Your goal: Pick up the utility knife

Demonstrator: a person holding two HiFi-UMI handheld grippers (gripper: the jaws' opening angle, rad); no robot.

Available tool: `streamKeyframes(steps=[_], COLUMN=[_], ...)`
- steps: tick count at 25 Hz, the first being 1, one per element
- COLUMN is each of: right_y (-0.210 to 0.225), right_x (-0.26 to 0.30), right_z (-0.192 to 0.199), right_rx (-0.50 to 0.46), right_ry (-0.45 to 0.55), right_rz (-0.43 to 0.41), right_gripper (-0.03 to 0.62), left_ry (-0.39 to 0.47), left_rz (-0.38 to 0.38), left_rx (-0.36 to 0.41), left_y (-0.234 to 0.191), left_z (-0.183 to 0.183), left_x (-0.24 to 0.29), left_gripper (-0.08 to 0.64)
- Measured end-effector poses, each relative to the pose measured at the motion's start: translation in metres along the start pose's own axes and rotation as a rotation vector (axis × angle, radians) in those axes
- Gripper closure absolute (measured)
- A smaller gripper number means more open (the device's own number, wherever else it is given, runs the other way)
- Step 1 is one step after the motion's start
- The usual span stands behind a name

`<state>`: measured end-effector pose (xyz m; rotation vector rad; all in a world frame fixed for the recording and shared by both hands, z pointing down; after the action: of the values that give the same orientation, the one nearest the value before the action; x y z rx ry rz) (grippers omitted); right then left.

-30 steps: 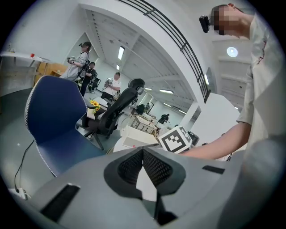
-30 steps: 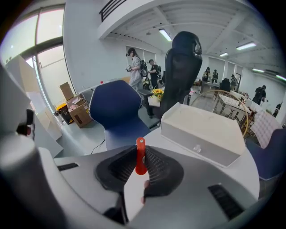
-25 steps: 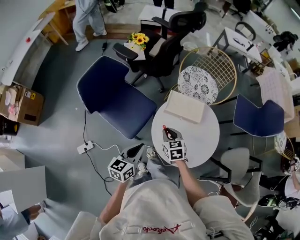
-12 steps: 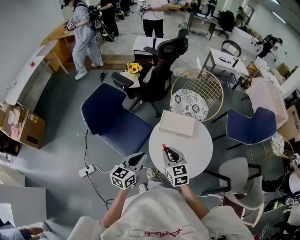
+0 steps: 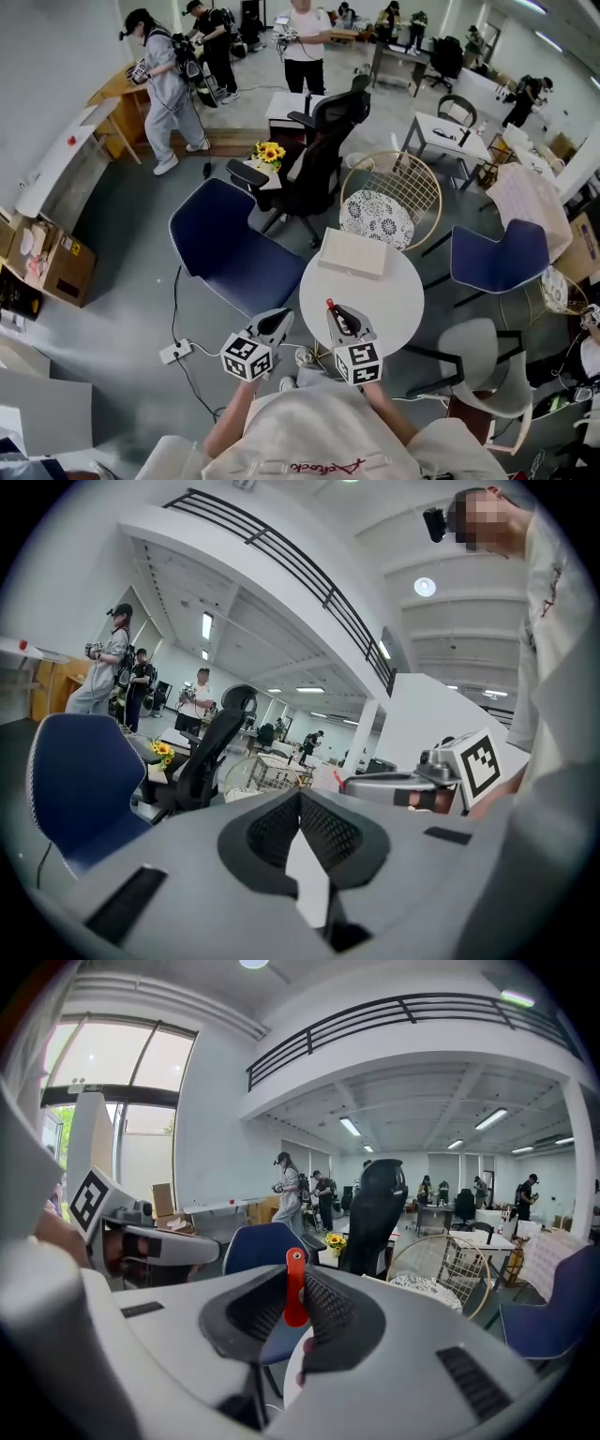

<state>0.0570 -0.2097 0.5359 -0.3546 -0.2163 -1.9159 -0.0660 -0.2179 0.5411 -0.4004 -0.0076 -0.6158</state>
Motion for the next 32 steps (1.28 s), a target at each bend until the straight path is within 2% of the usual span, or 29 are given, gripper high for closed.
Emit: streamKeyframes(steps=[16, 22, 32], right_y=[-0.027, -0.024, -0.043], right_x=[-0.076, -0.119, -0.206], right_z=[0.023, 0.04, 0.087], right_rx=[0.039, 0.04, 0.053], right_ry=[0.044, 0.055, 0.044], right_rz=[0.02, 0.017, -0.004], right_gripper=[0.528, 0.528, 0.528], left_ry=[0.004, 0.005, -0.01], left_rz=[0.008, 0.004, -0.001], left_rx=[0.023, 0.029, 0.022], left_y=[0.055, 0.098, 0.179], left_z=[0.024, 0.043, 0.09], left_x=[-0.042, -0.05, -0.078], left_gripper=[0.548, 0.548, 0.546])
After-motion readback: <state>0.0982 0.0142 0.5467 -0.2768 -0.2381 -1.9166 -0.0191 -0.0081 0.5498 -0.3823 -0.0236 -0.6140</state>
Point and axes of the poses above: the fingertips, and each gripper's own axes: x forward along the fingers, y to its right, z out of its underside, the point moved 2 cm from there along -x, backward along the fingers, and after that the axes turned 4 degrees about z, right-handed, at the moved point
